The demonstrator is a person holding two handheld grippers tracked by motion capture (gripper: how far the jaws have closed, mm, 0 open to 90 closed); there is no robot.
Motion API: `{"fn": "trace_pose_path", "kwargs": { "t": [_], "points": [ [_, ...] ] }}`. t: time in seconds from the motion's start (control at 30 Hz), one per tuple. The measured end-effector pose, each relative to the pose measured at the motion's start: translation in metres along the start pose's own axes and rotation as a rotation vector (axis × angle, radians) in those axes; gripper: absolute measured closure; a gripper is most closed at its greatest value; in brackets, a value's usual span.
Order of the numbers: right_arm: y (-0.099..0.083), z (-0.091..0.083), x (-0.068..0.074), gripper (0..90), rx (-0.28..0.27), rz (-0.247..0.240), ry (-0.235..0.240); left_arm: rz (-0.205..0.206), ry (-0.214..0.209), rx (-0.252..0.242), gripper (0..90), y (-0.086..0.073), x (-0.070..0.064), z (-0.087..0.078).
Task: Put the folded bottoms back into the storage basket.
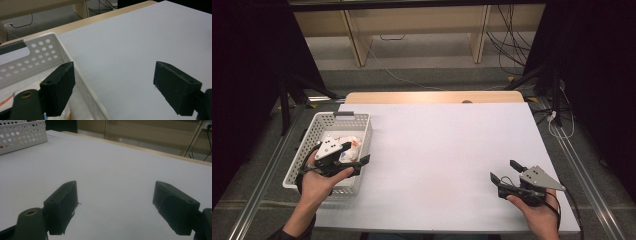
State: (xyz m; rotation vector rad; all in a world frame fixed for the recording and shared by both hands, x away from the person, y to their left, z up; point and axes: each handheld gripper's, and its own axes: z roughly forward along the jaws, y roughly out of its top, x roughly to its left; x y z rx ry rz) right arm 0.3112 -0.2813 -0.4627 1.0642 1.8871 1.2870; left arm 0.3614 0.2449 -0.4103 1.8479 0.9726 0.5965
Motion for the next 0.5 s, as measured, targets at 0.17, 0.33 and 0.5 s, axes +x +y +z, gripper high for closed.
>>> {"fn": "trace_pose_path", "kwargs": {
  "t": [0.17,0.33,0.5],
  "points": [
    [0.000,0.000,0.000,20.8,0.002,0.002,0.003,0.007,-0.019,-0.002,17.2,-0.002,-0.007,0.003],
    [0.000,0.000,0.000,20.8,0.011,0.001,0.003,0.013,-0.044,-0.001,17.0,-0.001,-0.014,0.005],
    [0.000,0.001,0.000,20.8,-0.002,0.003,0.003,0.019,-0.056,0.010,17.1,-0.001,-0.018,0.007]
  ]
}}
